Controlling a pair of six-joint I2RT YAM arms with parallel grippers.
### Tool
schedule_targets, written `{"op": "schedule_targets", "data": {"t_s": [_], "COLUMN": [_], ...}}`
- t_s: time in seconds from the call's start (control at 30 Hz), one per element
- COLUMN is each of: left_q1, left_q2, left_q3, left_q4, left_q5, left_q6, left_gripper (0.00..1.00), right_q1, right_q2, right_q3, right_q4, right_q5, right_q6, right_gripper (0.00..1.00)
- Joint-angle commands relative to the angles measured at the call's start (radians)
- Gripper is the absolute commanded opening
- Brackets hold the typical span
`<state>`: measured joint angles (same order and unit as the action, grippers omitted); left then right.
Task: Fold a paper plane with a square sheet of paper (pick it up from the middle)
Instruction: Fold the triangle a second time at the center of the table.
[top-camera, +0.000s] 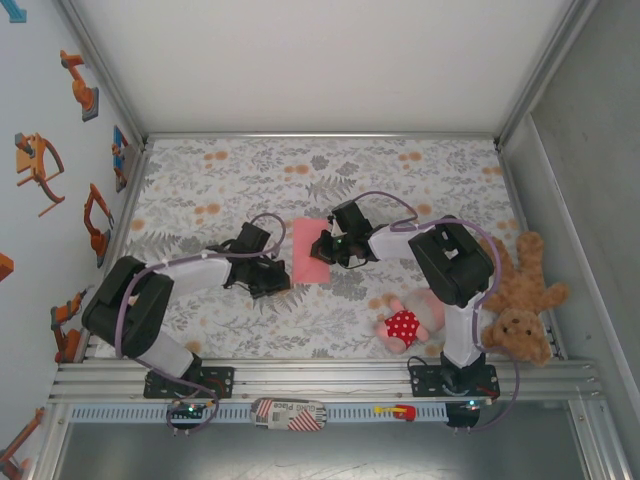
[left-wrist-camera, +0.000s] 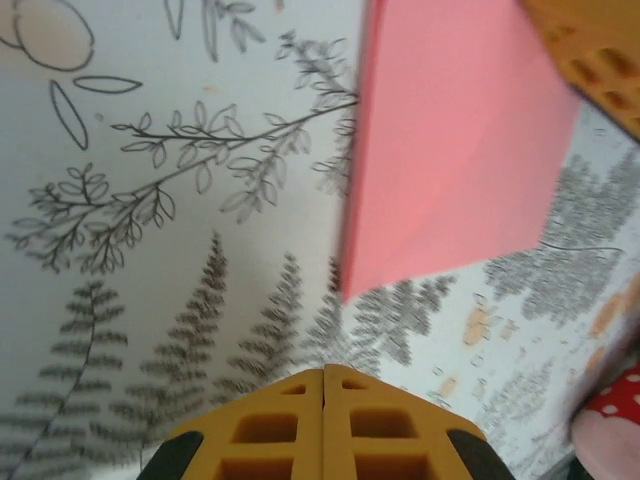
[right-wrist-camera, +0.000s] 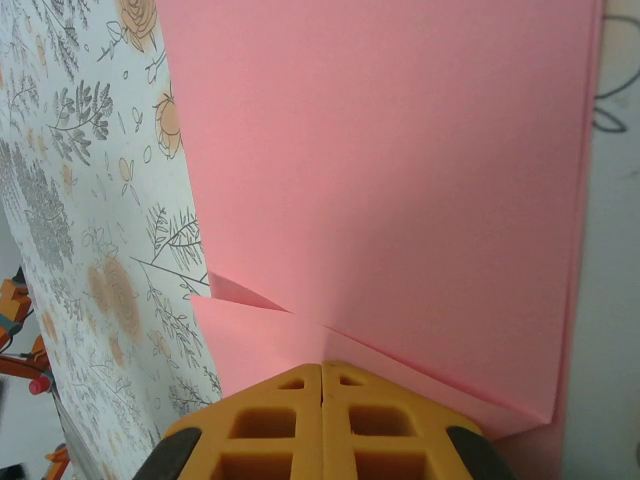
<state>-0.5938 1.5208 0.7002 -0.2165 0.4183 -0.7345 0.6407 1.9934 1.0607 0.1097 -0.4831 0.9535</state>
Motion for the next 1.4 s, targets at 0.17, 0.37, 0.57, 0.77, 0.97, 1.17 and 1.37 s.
{"op": "schedule_targets", "data": {"t_s": [0.17, 0.37, 0.57, 0.77, 0.97, 1.17, 1.37], "left_q1": [0.005, 0.003, 0.003, 0.003, 0.003, 0.003, 0.002], "left_q2": [0.052, 0.203, 0.256, 0.241, 0.205, 0.207, 0.119], "left_q3": [0.149, 0.224, 0.193, 0.110, 0.082, 0.105, 0.155], "left_q4": [0.049, 0.092, 0.061, 0.012, 0.001, 0.012, 0.064], "left_q5": [0.006, 0.010, -0.015, -0.030, -0.036, -0.030, -0.048], "left_q6": [0.006, -0.008, -0.015, -0.014, -0.017, -0.039, -0.100], "left_gripper": [0.00, 0.00, 0.00, 0.00, 0.00, 0.01, 0.19], "right_q1": [-0.010, -0.010, -0.010, -0.012, -0.013, -0.028, -0.029], "right_q2": [0.064, 0.057, 0.027, 0.045, 0.028, -0.118, -0.197], "right_q3": [-0.043, -0.021, 0.032, 0.087, 0.103, 0.106, -0.017], "right_q4": [-0.167, -0.166, -0.205, -0.286, -0.283, -0.268, -0.199], "right_q5": [0.068, 0.054, 0.048, 0.067, 0.060, 0.110, 0.138], "right_q6": [-0.020, -0.030, -0.092, -0.132, -0.118, -0.117, -0.021], "right_gripper": [0.00, 0.00, 0.00, 0.00, 0.00, 0.08, 0.28]}}
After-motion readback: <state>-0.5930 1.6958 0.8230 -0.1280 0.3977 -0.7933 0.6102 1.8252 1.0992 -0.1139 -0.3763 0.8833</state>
